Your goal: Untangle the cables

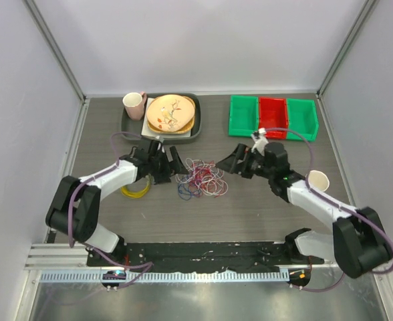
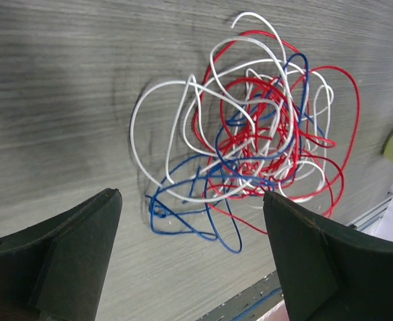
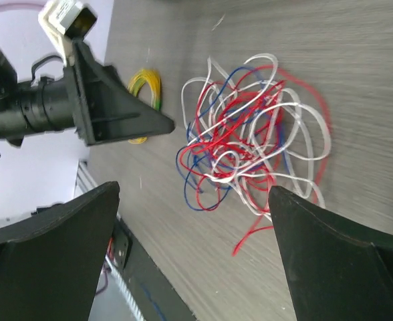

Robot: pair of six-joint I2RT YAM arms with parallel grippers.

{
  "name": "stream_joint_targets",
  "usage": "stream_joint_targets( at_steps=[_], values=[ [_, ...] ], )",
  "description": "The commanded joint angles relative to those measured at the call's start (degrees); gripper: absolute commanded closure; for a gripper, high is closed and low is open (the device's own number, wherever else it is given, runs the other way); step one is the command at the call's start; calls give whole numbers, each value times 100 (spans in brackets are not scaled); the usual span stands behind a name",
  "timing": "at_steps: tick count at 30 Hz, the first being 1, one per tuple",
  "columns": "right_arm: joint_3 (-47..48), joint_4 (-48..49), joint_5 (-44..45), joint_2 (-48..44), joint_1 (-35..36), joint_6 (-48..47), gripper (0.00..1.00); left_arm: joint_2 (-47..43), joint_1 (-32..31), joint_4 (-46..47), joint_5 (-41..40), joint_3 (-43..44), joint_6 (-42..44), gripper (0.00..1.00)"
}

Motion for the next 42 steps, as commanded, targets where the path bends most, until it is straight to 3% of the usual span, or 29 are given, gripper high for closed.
stream_joint_targets(
  at_steps=[1, 3, 4, 5, 6, 7, 8, 14, 17, 21, 24, 29, 34, 39, 42],
  values=[
    [1095, -387, 548, 946, 651, -391, 0, 406, -7, 521, 306, 304, -63, 23],
    [1098, 50, 1011, 1177, 1064, -260, 0, 617, -7, 583, 324, 331, -80, 35],
    [1167, 105, 1128, 1378, 1187, -234, 0, 687, -7, 583, 394, 357, -80, 53],
    [1246, 106, 1277, 1493, 1484, -233, 0, 731, -7, 601, 447, 366, -89, 62],
    [1403, 27, 1600, 1599, 1618, -225, 0, 810, -16, 618, 456, 375, -115, 85],
    [1483, -8, 1717, 1843, 1741, -225, 0, 819, -16, 618, 465, 375, -124, 98],
    [1580, -43, 1831, 1950, 1890, -207, 1, 819, -7, 618, 447, 366, -133, 100],
    [2134, -474, 3077, 2530, 2612, 65, 17, 460, -7, 715, 377, 129, -124, 100],
    [2459, -912, 3719, 2698, 2823, 92, 40, 301, -16, 697, 315, -3, -107, 100],
    [2986, -2036, 4494, 2874, 2876, 197, 89, 134, -7, 619, 236, -152, -107, 100],
    [2900, -2109, 4723, 2655, 2929, 127, 99, -33, -7, 348, -149, -161, -89, 100],
    [2715, -2661, 5556, 1584, 2929, -136, 99, -349, 72, -470, -1536, -64, -168, 100],
    [2452, -3910, 7426, 135, 2692, -224, 99, -1008, 615, -840, -1847, -319, -247, 100],
    [2187, -4297, 7782, -1814, 2077, -400, 99, -1527, 942, -1051, -2145, -565, -247, 100],
    [2301, -4298, 7949, -2519, 1874, -733, 99, -1633, 960, -1122, -2181, -539, -195, 100]
  ],
)
